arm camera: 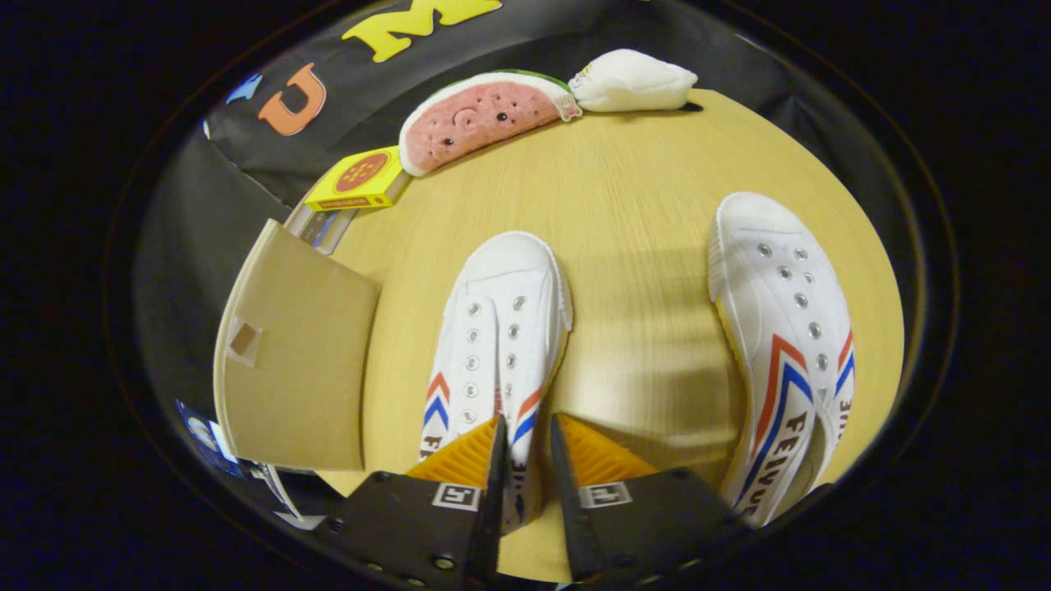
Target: Open the storage box then place both shoes into the box .Put the left shoe in first, then the right shoe, with the right side of both shoes facing outward in a uniform manner.
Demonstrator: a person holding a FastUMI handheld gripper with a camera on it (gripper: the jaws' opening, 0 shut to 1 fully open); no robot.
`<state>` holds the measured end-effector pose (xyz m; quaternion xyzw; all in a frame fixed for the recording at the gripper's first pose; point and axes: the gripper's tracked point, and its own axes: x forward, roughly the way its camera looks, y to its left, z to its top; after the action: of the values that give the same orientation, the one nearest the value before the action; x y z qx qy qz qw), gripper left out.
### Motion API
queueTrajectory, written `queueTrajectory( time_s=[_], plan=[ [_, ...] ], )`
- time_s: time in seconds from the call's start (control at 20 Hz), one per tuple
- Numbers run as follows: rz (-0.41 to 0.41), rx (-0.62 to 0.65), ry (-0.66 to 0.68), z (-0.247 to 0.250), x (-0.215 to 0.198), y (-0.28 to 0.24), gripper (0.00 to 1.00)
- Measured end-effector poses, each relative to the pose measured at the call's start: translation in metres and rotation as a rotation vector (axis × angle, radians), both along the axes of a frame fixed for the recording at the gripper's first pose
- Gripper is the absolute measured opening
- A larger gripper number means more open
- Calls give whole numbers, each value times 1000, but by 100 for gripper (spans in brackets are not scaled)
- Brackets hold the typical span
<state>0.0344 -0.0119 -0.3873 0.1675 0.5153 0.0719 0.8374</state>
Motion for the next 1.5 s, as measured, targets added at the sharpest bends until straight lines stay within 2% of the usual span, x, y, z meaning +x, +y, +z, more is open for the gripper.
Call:
queueTrajectory(
  time_s=[0.05,0.1,0.15,0.55,0.85,1.05,1.2,1.5],
  plan=[
    [0,-2,12,-9,4,7,11],
    [-6,8,14,-13,-1,9,12],
    [1,5,23,-5,2,6,2],
    [-20,12,-2,35,-16,14,2],
    [-9,-2,-119,121,-21,42,2],
    [31,27,-229,190,-16,96,2],
    [46,84,-266,223,-11,156,2],
    [99,97,-255,213,-5,265,2]
  ],
)
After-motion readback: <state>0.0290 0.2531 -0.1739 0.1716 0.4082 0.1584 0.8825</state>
